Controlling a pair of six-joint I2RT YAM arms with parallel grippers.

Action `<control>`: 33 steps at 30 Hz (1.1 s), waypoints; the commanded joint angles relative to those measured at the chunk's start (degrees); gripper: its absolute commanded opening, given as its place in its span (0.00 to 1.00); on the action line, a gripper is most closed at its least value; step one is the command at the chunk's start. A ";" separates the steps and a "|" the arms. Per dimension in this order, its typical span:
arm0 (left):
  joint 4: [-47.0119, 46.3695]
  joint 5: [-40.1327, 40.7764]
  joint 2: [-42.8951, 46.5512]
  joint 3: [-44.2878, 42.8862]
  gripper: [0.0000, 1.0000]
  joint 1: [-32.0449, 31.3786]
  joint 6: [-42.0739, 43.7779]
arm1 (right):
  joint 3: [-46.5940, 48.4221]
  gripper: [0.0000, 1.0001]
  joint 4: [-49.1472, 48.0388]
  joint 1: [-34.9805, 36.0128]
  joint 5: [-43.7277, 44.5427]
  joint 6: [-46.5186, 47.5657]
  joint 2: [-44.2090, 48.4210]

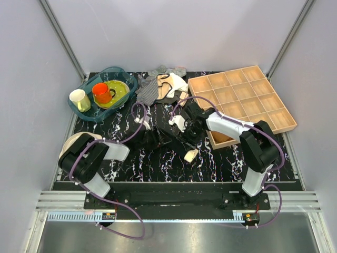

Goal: Roll the underwear
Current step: Fold the underwear at the center of the board.

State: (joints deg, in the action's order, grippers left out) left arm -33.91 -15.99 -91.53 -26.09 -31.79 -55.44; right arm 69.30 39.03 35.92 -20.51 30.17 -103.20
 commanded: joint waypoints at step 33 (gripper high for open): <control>48.66 3.49 -10.79 -36.58 0.71 5.86 38.65 | 6.20 0.56 2.10 -0.24 -2.95 1.99 0.72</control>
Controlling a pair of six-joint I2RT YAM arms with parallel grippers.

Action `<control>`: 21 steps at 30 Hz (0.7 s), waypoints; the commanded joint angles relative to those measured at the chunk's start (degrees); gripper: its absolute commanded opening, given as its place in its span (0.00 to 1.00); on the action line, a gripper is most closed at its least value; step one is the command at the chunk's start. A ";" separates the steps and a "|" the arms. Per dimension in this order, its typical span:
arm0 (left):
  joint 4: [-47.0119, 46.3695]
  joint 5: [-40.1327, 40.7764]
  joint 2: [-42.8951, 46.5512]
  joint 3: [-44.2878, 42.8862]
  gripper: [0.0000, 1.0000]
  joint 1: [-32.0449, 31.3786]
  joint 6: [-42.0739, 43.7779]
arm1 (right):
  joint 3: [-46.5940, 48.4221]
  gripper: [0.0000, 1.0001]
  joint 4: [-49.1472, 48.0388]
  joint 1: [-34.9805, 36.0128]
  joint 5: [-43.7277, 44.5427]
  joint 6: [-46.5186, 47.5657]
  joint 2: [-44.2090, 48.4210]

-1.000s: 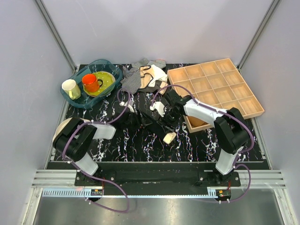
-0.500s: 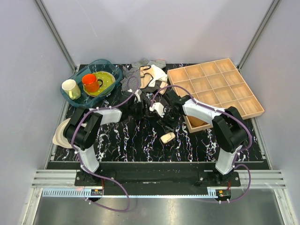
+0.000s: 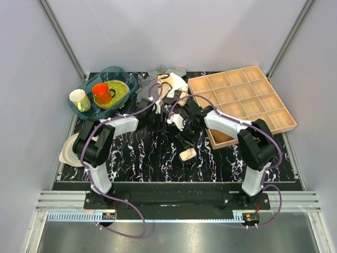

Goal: Roll the underwear
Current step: Fold the underwear at the center of the board.

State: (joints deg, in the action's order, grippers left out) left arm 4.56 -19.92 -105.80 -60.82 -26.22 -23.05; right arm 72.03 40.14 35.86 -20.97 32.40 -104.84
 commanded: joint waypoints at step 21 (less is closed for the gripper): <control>-1.20 -7.91 20.64 11.69 0.70 -4.63 4.69 | 1.89 0.38 -0.59 -2.02 2.16 -0.06 -0.98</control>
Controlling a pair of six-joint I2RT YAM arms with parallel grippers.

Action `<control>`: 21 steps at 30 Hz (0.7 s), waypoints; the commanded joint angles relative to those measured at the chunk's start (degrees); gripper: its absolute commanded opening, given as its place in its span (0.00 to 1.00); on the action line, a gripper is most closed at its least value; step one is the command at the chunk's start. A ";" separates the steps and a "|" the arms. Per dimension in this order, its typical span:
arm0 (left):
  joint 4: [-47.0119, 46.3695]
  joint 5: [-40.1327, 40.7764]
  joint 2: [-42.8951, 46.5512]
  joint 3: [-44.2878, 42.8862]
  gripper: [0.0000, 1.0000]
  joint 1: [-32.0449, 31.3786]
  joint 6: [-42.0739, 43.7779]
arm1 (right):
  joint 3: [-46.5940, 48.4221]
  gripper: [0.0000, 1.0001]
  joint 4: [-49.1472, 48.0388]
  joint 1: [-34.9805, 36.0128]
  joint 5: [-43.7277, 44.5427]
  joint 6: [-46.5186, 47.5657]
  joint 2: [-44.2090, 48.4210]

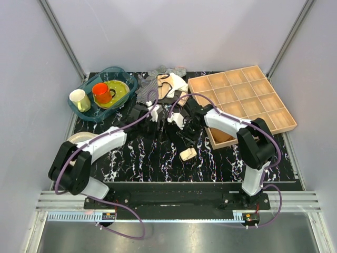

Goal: Roll the underwear
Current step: Fold the underwear at the center of the board.

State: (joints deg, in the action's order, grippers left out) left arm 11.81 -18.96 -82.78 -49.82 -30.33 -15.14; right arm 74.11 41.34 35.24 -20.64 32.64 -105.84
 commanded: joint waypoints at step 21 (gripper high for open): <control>-30.87 -17.43 -21.02 -3.80 0.33 -3.69 -21.41 | -3.27 0.34 -3.46 -3.07 -5.28 0.23 1.34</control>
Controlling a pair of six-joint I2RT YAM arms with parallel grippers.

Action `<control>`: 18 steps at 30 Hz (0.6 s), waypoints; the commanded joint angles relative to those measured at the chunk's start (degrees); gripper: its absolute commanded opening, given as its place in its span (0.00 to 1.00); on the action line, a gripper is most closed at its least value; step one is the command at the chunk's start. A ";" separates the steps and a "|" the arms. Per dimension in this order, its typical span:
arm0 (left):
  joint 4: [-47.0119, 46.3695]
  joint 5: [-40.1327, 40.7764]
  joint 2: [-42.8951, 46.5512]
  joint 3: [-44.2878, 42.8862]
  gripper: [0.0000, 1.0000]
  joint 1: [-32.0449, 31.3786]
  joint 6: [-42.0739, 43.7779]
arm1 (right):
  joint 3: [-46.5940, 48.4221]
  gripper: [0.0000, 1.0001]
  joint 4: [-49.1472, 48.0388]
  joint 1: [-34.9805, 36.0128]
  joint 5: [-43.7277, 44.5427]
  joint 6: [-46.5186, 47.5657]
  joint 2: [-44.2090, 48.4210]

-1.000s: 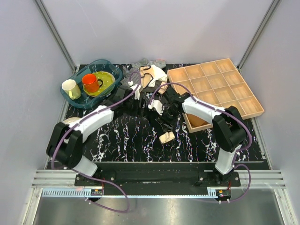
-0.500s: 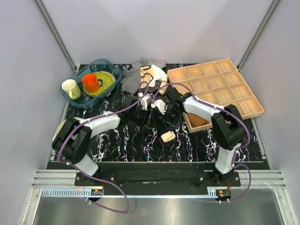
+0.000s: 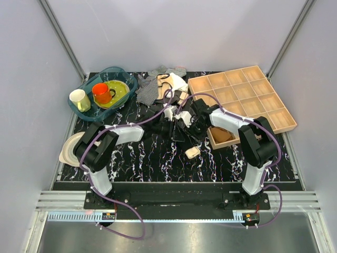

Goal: Roll the underwear
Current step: Fold the underwear at the center of the board.

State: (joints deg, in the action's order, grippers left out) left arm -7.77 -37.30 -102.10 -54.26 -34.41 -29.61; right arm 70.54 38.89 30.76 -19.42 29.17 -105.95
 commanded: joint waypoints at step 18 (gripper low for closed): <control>-34.49 3.90 -0.63 10.32 0.34 3.57 -22.42 | 0.47 0.34 -1.28 -1.40 -10.73 0.01 -0.04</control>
State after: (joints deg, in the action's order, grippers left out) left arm -33.47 -33.87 -102.83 -42.63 -30.83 -48.34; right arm 70.46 38.74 30.24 -29.50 30.17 -105.93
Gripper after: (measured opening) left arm 0.340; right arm 0.346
